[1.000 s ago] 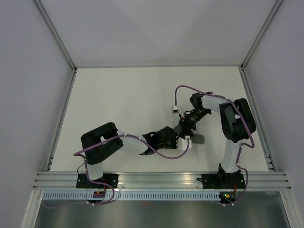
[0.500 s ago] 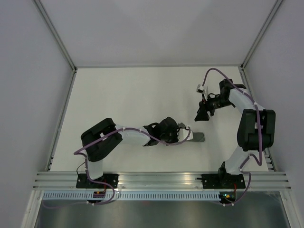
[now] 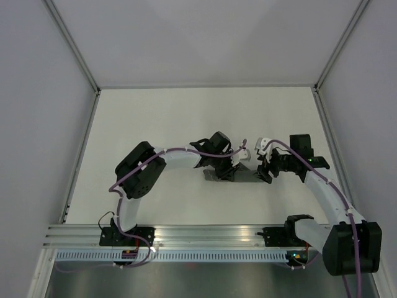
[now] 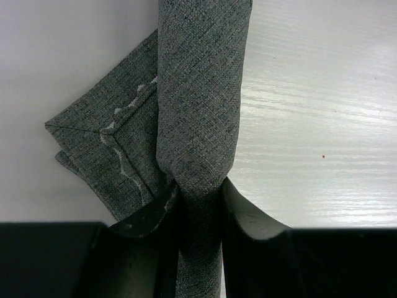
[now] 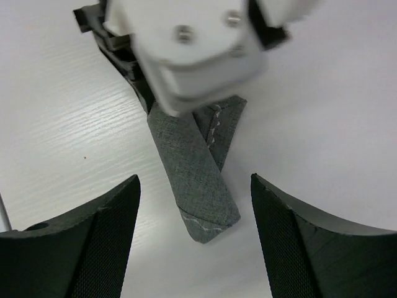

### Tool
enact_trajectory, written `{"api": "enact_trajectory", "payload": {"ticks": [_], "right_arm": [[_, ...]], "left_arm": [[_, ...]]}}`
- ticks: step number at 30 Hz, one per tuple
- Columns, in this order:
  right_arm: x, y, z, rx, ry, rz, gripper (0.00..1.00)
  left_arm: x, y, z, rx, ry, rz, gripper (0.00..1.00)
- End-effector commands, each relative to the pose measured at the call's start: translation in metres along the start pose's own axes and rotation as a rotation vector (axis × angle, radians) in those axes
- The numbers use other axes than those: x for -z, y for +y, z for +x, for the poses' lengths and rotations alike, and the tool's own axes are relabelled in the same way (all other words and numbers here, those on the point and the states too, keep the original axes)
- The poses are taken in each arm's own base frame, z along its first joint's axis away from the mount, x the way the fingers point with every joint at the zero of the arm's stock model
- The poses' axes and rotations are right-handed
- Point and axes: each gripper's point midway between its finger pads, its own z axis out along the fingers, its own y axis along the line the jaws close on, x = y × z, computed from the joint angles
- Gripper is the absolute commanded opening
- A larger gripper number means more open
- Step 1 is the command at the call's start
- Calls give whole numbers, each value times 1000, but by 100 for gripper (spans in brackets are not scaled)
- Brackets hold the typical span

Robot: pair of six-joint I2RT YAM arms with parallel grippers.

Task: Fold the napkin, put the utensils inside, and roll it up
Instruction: Roll the napkin with the utensil

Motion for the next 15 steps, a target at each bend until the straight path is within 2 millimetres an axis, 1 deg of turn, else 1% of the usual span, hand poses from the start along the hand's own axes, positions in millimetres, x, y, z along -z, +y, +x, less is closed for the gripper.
{"api": "enact_trajectory", "payload": {"ticks": [1,2,3,4,5,6,8,10,11,12,13,15], "right_arm": [[-16,-2,-4,176,12,49,77],[-21,2,11,179,60,59,77],[-28,7,6,231,53,59,78],[-32,10,8,248,61,60,78],[-38,16,17,252,79,49,77],[-43,16,18,287,93,60,78],[-50,19,27,300,122,61,78],[-58,21,30,324,144,67,77],[-61,21,31,334,147,71,78],[-66,23,29,352,145,63,77],[-68,24,32,354,160,69,77],[-75,29,32,371,161,56,77]], "left_arm": [[-4,-27,71,251,239,138,2],[-4,-30,70,263,238,161,2],[-6,-28,69,280,242,167,2],[-5,-27,70,295,245,175,2],[-4,-32,72,316,261,197,3],[-4,-30,69,327,260,201,3],[-4,-33,70,367,279,236,4],[-7,-35,76,396,302,257,5],[-7,-35,74,401,300,263,5],[-5,-37,76,413,313,270,6],[-7,-38,79,419,322,279,6],[-5,-39,79,428,330,286,7]]}}
